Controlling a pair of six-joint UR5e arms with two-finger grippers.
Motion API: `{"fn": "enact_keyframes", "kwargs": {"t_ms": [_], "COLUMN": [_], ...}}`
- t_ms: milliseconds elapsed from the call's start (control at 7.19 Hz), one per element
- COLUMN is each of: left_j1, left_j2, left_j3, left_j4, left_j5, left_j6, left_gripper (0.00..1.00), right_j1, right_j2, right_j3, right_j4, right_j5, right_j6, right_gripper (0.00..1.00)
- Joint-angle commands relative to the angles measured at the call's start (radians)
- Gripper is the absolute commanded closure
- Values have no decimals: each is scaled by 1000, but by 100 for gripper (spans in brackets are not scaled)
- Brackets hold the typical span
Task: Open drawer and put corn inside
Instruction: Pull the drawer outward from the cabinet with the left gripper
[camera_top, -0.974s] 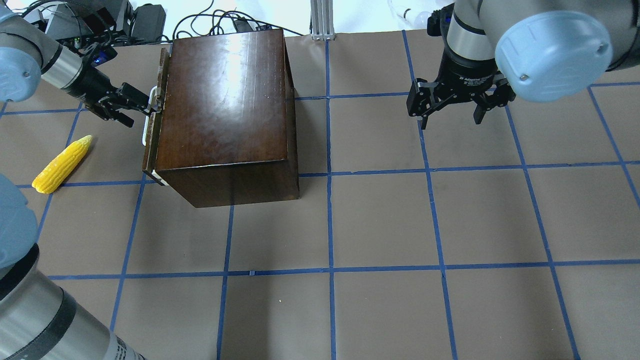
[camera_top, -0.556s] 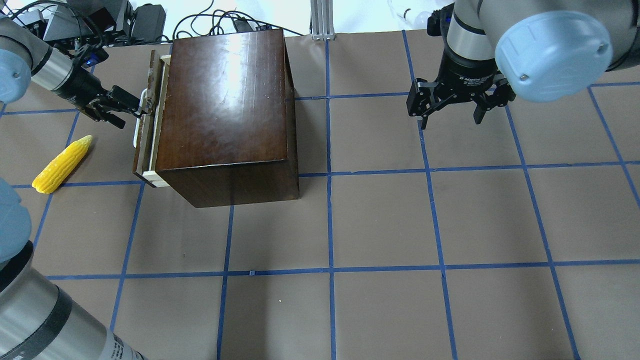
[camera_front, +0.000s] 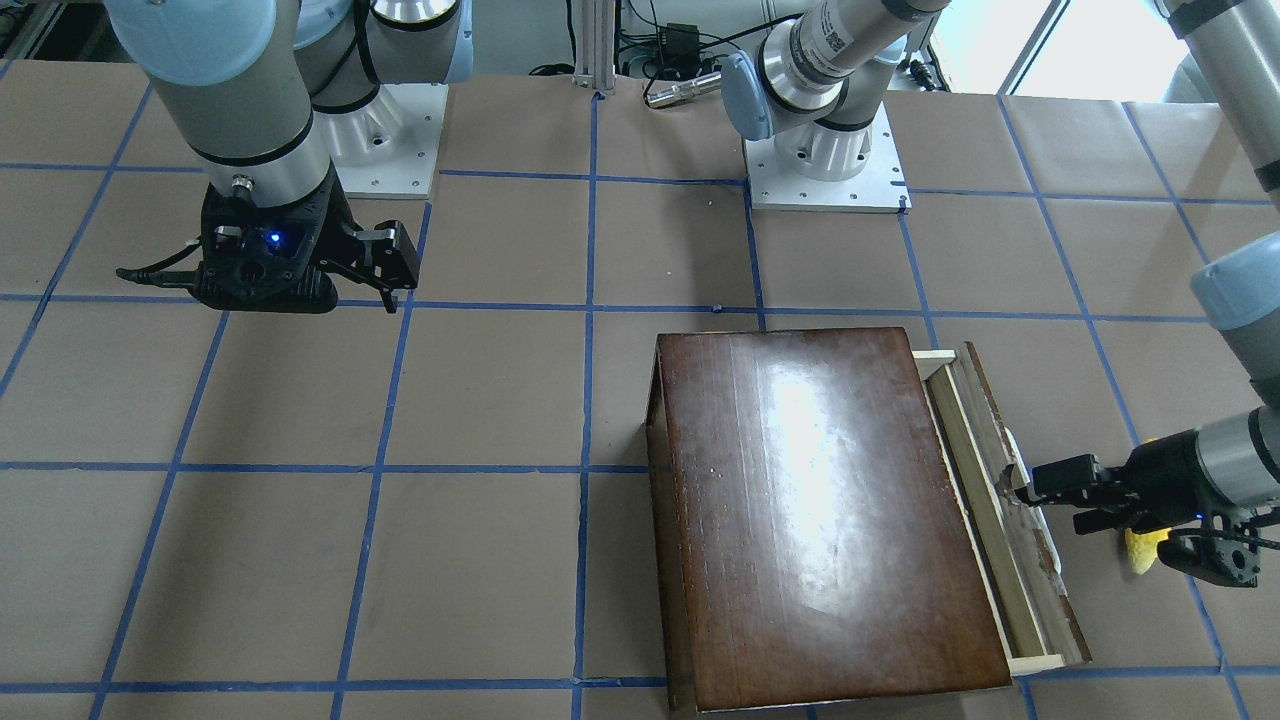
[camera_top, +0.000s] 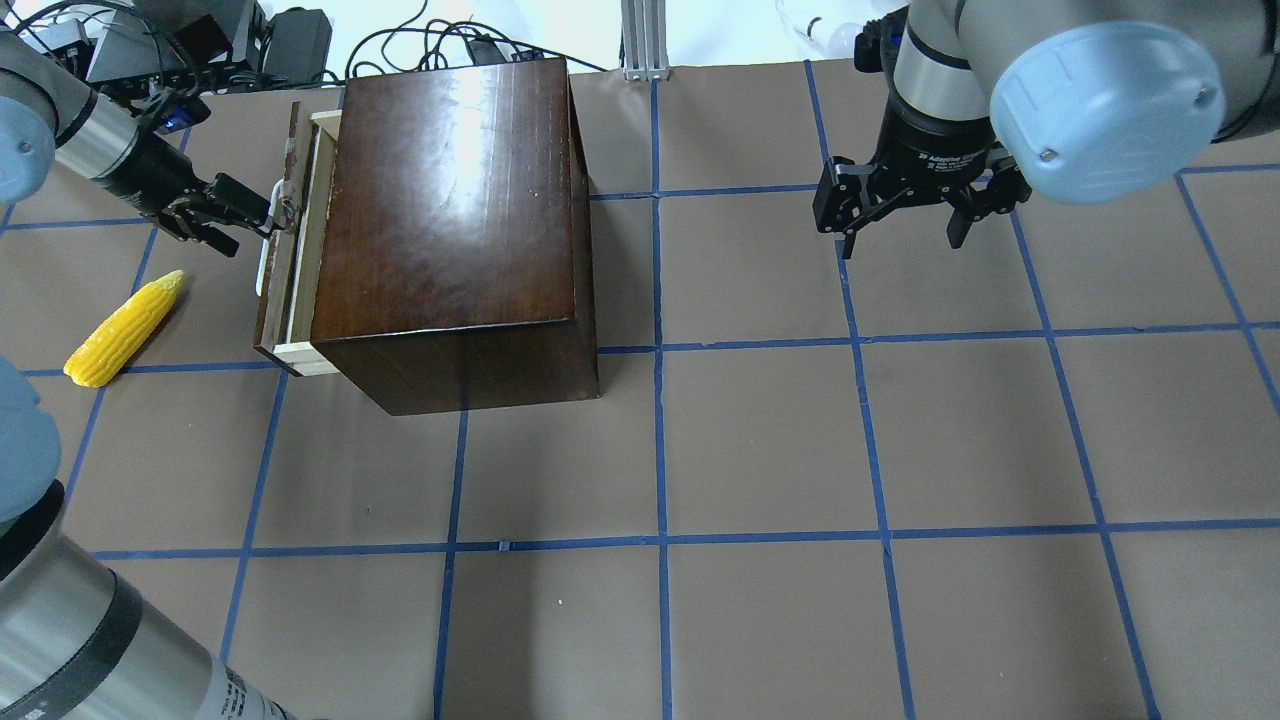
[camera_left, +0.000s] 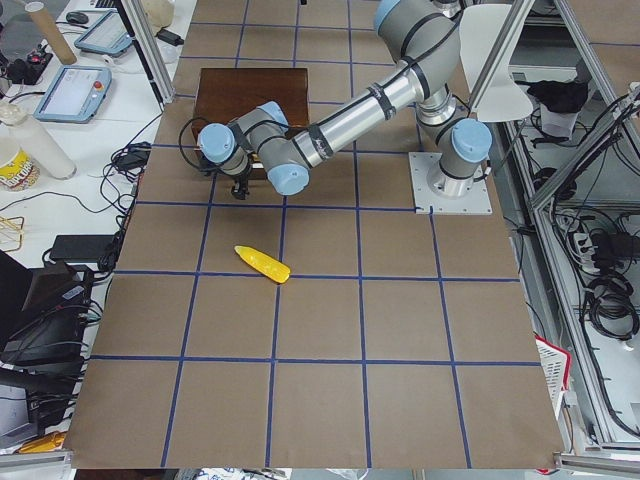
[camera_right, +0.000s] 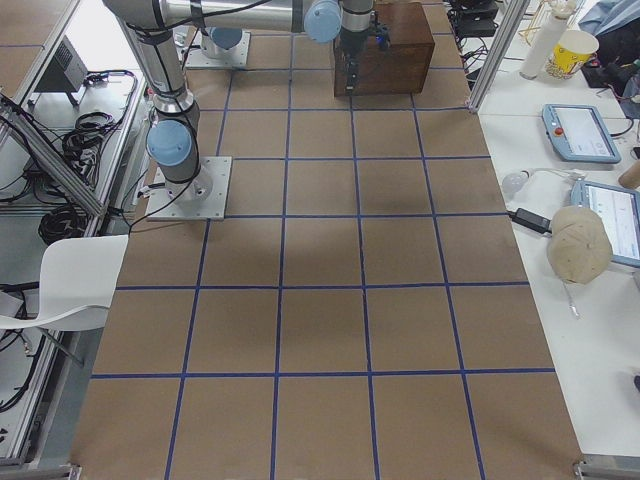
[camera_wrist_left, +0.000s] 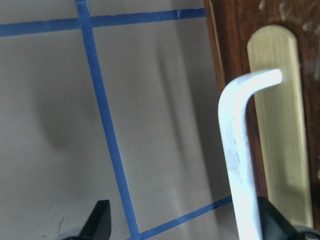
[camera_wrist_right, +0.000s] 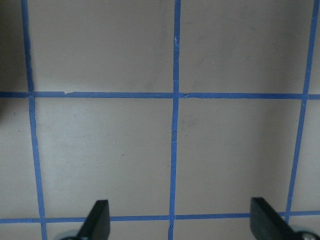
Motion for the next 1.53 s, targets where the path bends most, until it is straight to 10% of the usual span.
{"fn": "enact_keyframes", "kwargs": {"t_ms": [0, 1391], "left_j1": [7, 53], "left_j2": [-3, -3], "left_j3": [25, 30], "left_j4": [-27, -35], "left_j5": [8, 62], "left_j6": [13, 116], "left_gripper": [0, 0], "right_j1": [0, 0], "right_j2": [0, 0], "right_j3": [0, 0], "right_j4": [1, -1], "right_j5": [0, 2], "right_j6": [0, 0], "right_gripper": [0, 0]}}
